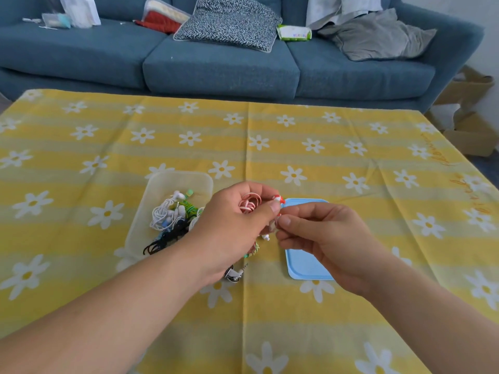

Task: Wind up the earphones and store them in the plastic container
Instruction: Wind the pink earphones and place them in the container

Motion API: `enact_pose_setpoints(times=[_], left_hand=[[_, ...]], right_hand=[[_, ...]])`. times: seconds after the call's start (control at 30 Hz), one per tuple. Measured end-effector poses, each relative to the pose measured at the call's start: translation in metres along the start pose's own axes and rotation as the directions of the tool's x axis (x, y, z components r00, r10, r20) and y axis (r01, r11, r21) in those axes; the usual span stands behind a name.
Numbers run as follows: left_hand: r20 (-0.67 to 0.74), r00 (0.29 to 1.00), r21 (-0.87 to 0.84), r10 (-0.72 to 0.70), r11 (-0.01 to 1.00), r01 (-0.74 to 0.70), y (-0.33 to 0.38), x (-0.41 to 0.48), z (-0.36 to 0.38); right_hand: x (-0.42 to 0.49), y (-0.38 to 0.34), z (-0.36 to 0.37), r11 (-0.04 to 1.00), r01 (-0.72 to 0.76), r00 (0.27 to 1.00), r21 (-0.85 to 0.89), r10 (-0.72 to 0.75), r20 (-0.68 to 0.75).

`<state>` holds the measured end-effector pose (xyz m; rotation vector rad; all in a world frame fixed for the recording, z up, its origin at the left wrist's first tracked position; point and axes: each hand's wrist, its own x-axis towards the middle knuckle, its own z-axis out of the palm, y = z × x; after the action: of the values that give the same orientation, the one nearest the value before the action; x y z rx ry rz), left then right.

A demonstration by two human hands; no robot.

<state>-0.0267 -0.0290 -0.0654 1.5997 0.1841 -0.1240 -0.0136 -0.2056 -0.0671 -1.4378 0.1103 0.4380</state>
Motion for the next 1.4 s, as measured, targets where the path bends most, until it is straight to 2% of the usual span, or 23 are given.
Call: enact_pose_setpoints(times=[0.1, 0.23, 0.37, 0.47, 0.53, 0.6, 0.77, 1.07, 1.3, 1.33, 1.4], left_hand=[[0.047, 0.999, -0.014, -0.010, 1.000, 0.011, -0.002, -0.003, 0.010], [0.038, 0.999, 0.047, -0.018, 0.999, 0.016, -0.006, -0.004, 0.016], [0.024, 0.998, 0.002, -0.065, 0.998, 0.065, -0.013, 0.000, 0.018], [0.024, 0.994, -0.072, -0.106, 0.992, 0.108, -0.018, 0.004, 0.018], [0.011, 0.991, -0.090, -0.137, 0.986, 0.137, -0.022, 0.005, 0.017], [0.001, 0.988, -0.102, -0.153, 0.983, 0.153, -0.025, 0.006, 0.015], [-0.007, 0.988, -0.109, -0.156, 0.982, 0.154, -0.028, 0.008, 0.011], [0.020, 0.990, -0.101, -0.141, 0.985, 0.142, -0.024, 0.004, 0.011], [0.037, 0.985, -0.141, -0.166, 0.975, 0.169, -0.020, 0.001, 0.005], [0.037, 0.985, -0.141, -0.169, 0.975, 0.173, -0.021, 0.000, 0.003], [0.035, 0.985, -0.133, -0.169, 0.976, 0.173, -0.020, 0.000, 0.000]], right_hand=[[-0.004, -0.001, -0.006, 1.000, -0.012, 1.000, 0.025, 0.012, 0.023], [-0.007, 0.002, -0.011, 0.999, -0.041, 0.999, 0.011, 0.041, 0.011], [-0.008, 0.002, -0.018, 0.995, -0.099, 0.994, 0.018, 0.098, 0.053], [-0.003, 0.001, -0.029, 0.983, -0.079, 0.991, -0.165, 0.060, -0.116], [0.003, 0.002, -0.040, 0.941, -0.086, 0.960, -0.327, -0.009, -0.278], [0.009, 0.005, -0.047, 0.888, -0.121, 0.934, -0.444, -0.050, -0.355], [0.018, 0.015, -0.049, 0.685, -0.195, 0.951, -0.702, -0.043, -0.306], [0.024, 0.026, -0.034, 0.519, -0.163, 0.968, -0.839, -0.079, -0.237], [0.023, 0.027, -0.032, 0.534, -0.150, 0.963, -0.832, -0.111, -0.245], [0.022, 0.024, -0.031, 0.565, -0.146, 0.961, -0.812, -0.113, -0.251], [0.018, 0.016, -0.026, 0.705, -0.125, 0.958, -0.698, -0.098, -0.271]])
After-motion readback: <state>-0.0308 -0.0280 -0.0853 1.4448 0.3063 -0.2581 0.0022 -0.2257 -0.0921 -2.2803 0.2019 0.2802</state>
